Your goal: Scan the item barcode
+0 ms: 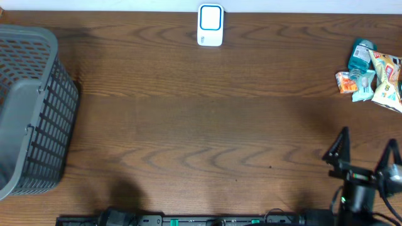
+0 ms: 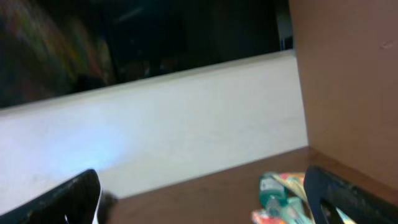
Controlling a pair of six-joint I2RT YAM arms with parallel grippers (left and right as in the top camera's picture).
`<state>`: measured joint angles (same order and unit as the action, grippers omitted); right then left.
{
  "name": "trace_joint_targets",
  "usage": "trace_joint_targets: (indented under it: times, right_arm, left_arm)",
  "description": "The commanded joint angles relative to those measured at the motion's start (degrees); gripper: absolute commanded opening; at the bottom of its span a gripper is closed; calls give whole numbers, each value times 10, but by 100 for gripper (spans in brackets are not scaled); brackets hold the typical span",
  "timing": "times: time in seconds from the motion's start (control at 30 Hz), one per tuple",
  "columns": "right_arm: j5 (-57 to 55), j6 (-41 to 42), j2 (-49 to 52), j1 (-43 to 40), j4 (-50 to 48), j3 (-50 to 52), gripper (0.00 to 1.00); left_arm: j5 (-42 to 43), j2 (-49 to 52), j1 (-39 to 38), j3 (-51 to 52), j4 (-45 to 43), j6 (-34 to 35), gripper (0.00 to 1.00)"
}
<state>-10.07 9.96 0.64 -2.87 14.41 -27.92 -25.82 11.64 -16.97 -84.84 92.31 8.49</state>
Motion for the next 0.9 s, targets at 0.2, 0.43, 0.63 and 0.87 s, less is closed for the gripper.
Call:
trace_joint_targets:
  times: [0.2, 0.43, 0.63, 0.87]
  right_arm:
    - [-3, 74, -3, 2, -153, 172, 99]
    - [-3, 74, -3, 2, -153, 248, 99]
    - [1, 71, -3, 2, -110, 276, 99]
    - [1, 72, -1, 2, -112, 276, 99]
  left_arm:
    - [-4, 3, 0, -2, 45, -10, 98]
    - [-4, 3, 0, -2, 45, -10, 98]
    - [-4, 3, 0, -2, 45, -10, 98]
    - [-4, 3, 0, -2, 45, -10, 98]
